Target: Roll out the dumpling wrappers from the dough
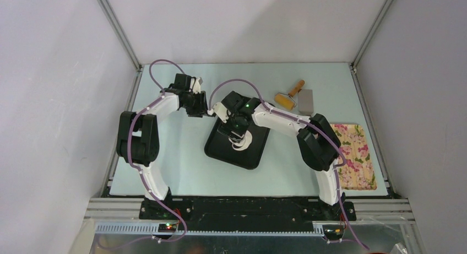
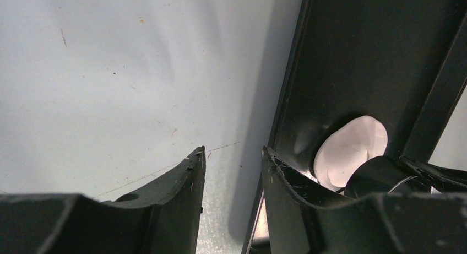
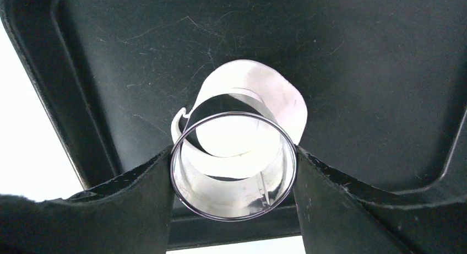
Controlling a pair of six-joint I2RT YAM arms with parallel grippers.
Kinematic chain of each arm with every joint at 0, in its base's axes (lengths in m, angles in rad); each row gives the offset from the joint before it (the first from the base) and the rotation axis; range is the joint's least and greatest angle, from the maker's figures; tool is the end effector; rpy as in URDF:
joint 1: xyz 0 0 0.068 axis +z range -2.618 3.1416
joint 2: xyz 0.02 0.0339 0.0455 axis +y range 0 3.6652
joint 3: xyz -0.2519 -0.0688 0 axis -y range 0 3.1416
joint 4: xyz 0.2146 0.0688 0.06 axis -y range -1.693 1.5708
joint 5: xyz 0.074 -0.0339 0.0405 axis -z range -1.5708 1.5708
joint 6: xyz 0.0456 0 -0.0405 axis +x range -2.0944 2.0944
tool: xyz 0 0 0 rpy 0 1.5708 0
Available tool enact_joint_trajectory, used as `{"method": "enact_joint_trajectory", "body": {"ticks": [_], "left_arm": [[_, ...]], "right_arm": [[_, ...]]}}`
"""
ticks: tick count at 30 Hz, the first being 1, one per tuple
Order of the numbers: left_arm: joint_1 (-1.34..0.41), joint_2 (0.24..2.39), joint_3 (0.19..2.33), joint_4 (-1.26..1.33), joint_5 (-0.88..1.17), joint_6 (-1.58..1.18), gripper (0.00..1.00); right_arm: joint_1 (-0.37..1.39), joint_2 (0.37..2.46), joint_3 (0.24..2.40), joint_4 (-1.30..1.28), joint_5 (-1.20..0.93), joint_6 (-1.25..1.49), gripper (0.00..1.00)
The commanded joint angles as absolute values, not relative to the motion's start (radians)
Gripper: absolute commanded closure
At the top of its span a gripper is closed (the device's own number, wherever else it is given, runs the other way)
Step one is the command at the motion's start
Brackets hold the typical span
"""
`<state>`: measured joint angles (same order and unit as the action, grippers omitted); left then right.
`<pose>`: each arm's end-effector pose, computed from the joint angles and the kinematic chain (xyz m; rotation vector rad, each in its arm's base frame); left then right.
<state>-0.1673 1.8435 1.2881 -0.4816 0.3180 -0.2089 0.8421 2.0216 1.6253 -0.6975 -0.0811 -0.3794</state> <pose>0.3541 -0.0743 0.1929 0.0604 2.6259 -0.5475 0.2674 0.3051 0.2066 -1.5610 2.1838 0.2556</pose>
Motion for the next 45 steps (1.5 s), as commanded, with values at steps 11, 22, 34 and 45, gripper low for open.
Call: {"method": "enact_joint_trajectory", "body": {"ticks": [11,22,34,45], "left_arm": [[-0.16,1.801,1.276,-0.472,0.317,-0.208,0.53],[-0.16,1.803,1.277,-0.472,0.317,-0.207,0.53],[-0.16,1.804,1.277,-0.471,0.318,-0.207,0.53],[-0.158,1.806,1.276,-0.469,0.319,-0.207,0.53]], "right_arm": [[0.858,2.052,1.667,-0.741,-0.006,-0.405,1.0],[0.867,2.092,1.705,-0.778,-0.036,-0.392,1.0],[0.87,2.115,1.72,-0.796,-0.036,-0.387,1.0],[0.871,2.133,1.725,-0.798,-0.04,-0.386,1.0]]}}
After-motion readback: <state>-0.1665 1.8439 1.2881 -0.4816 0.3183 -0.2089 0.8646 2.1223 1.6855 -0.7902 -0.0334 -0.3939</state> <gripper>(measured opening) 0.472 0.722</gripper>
